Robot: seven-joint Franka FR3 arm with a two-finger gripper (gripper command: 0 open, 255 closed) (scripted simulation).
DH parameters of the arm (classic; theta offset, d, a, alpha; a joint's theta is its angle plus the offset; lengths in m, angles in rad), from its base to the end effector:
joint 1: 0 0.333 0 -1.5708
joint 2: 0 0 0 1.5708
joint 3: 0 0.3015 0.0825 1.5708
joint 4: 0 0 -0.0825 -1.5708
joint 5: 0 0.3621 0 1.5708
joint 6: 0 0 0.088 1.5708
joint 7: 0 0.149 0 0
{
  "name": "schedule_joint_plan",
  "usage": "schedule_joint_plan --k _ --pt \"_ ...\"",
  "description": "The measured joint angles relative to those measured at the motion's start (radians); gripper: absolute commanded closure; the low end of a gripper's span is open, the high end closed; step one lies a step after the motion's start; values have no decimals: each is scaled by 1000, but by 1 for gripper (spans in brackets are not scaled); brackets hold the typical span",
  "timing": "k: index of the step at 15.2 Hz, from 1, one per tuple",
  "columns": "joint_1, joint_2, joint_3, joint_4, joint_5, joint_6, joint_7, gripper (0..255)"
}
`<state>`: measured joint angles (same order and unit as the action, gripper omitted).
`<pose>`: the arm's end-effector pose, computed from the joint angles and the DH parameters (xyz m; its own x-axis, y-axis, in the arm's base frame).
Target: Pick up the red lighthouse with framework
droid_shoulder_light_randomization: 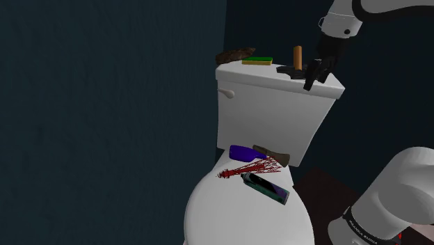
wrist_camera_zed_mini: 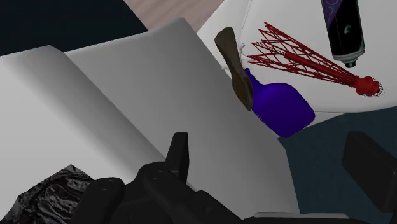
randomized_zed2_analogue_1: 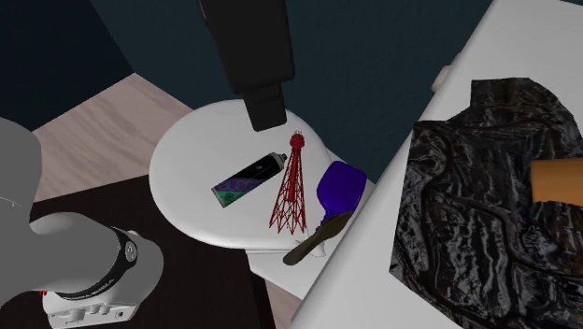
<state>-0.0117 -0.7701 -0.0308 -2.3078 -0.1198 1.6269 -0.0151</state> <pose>0.3085 -0.0325 0.5613 0.9961 -0.0138 0.0871 -0.0225 -0.9948 0.0995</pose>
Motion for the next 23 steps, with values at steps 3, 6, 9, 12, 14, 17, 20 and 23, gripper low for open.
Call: schedule_joint_plan --k 3,6,9,12,14,17,20,23 --pt "14 17 -5 -24 -2 31 -28 0" --pt "45 69 -21 -71 -9 108 -98 0" --pt "78 132 -33 -102 -13 178 -169 0" --pt "113 203 -39 -138 -14 261 -235 0" --pt "135 249 -41 -162 -15 315 -280 0" --pt "165 332 -48 -181 -18 394 -352 0" --pt "196 417 -46 -206 -19 478 -415 0" --pt "221 500 -46 -225 -23 556 -486 0"
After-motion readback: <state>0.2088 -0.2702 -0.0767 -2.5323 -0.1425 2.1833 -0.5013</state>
